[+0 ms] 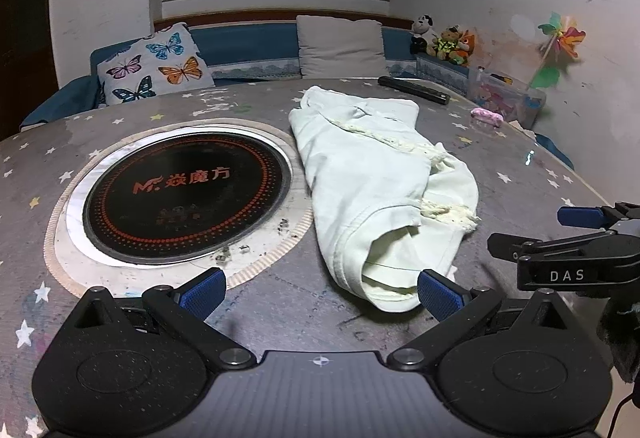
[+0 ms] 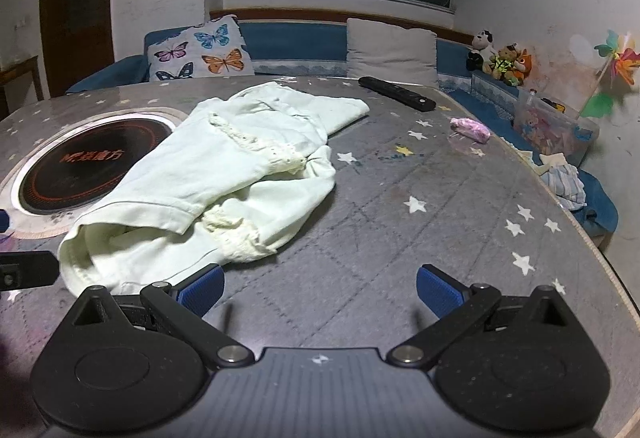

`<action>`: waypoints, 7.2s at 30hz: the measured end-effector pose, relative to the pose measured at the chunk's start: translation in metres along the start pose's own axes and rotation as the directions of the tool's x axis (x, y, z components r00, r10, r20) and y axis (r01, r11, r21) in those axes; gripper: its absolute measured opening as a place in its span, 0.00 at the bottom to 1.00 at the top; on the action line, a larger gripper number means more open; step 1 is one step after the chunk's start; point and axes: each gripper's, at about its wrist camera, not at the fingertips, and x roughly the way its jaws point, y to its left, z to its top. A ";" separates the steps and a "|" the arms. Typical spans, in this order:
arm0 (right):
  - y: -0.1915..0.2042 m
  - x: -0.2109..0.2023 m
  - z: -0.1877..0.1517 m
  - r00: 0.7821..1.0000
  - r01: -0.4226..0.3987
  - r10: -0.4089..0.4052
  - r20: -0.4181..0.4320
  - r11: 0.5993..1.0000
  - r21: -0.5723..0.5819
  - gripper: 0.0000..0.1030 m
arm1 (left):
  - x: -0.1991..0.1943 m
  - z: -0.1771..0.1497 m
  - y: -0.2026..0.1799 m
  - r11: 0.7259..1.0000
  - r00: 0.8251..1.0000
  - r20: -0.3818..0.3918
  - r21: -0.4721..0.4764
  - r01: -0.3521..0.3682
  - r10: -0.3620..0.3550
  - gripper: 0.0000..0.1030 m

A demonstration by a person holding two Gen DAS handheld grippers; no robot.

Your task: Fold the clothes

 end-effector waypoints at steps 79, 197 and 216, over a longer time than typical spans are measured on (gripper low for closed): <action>-0.044 0.097 0.067 0.980 -0.165 0.180 -0.090 0.975 0.148 0.53 | 0.087 0.119 -0.002 0.987 0.991 0.066 0.117 0.108 -0.116 0.01; -0.063 -0.002 0.011 0.986 -0.100 0.103 -0.131 0.995 0.027 0.51 | -0.027 0.014 0.099 0.992 0.991 -0.086 0.079 -0.098 0.105 0.03; 0.010 0.043 0.081 0.948 -0.307 0.294 -0.122 0.946 -0.103 0.50 | 0.078 0.079 0.080 0.995 0.996 -0.085 0.098 -0.030 0.038 0.27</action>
